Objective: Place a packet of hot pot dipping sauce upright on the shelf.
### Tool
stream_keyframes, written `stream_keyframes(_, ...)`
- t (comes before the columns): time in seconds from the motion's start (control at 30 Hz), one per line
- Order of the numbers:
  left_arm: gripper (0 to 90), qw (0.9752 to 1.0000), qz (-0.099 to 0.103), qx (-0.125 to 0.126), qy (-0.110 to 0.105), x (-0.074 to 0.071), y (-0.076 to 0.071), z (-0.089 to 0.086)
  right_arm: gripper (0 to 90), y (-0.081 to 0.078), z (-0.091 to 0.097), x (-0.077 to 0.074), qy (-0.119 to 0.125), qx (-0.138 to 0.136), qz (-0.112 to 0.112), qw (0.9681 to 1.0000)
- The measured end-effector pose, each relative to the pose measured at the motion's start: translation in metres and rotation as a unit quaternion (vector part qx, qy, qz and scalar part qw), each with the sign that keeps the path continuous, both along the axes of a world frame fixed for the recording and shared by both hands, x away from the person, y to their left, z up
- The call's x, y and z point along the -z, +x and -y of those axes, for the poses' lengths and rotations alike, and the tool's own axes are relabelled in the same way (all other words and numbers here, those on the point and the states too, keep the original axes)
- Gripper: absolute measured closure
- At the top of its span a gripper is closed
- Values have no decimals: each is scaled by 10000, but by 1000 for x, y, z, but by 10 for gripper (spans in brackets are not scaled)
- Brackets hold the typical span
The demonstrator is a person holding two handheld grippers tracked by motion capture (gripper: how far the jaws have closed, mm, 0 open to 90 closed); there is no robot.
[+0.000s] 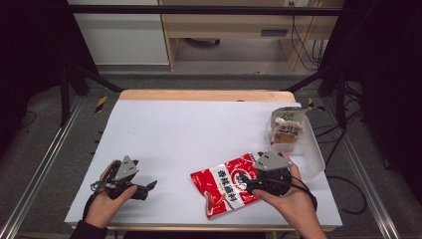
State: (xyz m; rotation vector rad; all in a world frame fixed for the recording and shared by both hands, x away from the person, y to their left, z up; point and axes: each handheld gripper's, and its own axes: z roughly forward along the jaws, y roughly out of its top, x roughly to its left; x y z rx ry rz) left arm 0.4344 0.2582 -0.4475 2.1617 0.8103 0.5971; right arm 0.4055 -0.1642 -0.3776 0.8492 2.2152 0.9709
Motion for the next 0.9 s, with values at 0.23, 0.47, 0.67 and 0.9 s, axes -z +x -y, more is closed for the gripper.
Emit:
stream_keyframes(0.23, 43, 10000, 54, 51, 38, -2, -1, 6, 191, -8, -1, 26, 172, 123, -206, 9996)
stream_keyframes(0.47, 45, 9999, 117, 112, 18, -2, -3, 17, 161, -14, 1, 48, 405, 378, -425, 9976)
stream_keyframes(0.67, 44, 9996, 105, 221, 109, -1, -3, 25, 152, -22, 6, 60, 493, 443, -609, 9959)
stream_keyframes(0.9, 44, 9995, 109, 257, 121, 0, -5, 27, 167, -33, 13, 67, 500, 627, -696, 9943)
